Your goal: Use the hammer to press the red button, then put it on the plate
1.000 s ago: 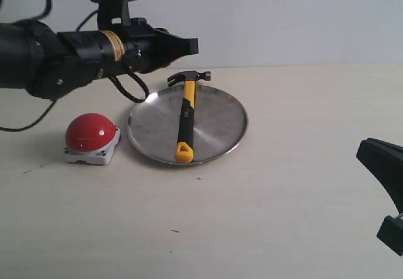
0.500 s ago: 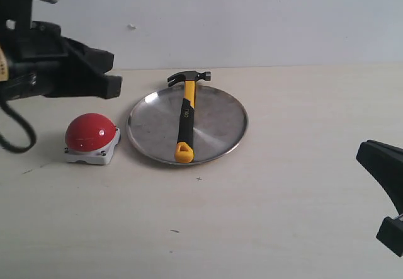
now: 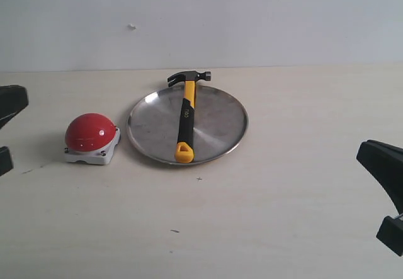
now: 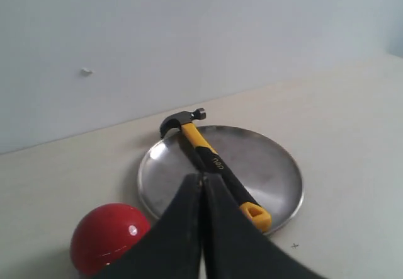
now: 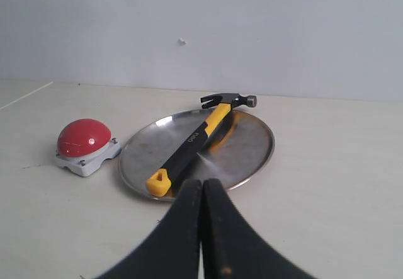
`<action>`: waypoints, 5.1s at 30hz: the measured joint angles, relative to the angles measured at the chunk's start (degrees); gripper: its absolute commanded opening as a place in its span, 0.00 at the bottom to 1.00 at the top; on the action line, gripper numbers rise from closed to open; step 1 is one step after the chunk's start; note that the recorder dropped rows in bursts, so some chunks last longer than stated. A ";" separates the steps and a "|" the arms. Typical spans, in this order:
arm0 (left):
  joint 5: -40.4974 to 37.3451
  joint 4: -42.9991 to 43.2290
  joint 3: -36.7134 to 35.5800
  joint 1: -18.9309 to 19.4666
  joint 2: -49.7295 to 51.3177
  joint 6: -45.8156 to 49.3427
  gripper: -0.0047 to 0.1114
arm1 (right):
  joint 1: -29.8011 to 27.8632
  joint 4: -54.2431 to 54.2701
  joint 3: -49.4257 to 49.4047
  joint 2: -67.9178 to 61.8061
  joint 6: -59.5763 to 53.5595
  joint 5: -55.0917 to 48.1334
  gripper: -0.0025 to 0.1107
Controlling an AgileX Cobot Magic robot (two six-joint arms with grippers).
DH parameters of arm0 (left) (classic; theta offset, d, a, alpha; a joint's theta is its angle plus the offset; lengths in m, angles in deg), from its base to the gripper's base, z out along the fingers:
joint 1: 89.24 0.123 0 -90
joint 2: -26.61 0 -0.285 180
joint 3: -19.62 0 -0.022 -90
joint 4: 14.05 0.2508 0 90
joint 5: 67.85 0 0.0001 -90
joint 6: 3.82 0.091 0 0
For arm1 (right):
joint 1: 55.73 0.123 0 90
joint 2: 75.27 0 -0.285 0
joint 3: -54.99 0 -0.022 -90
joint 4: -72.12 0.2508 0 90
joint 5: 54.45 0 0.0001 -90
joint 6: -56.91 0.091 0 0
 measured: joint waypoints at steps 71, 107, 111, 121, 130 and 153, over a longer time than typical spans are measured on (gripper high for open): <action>-29.68 -16.93 -18.92 24.36 -43.88 22.32 0.04 | 0.00 0.00 0.00 0.00 0.00 -0.02 0.02; -29.83 -16.72 -18.92 24.36 -43.88 22.32 0.04 | -23.26 23.38 -2.15 33.21 -31.04 -32.39 0.02; -29.83 -16.61 -18.92 24.36 -43.88 22.32 0.04 | -23.26 24.55 -3.15 34.51 -34.54 -34.47 0.02; -29.83 -16.53 -18.92 24.36 -43.88 22.32 0.04 | -23.26 23.69 -3.15 36.37 -34.91 -35.32 0.02; -29.83 -16.53 -18.92 24.36 -43.88 22.32 0.04 | -23.26 23.69 -3.15 36.37 -34.91 -35.32 0.02; -29.83 -16.53 -18.92 24.36 -43.88 22.32 0.04 | -23.26 23.69 -3.15 36.37 -34.91 -35.32 0.02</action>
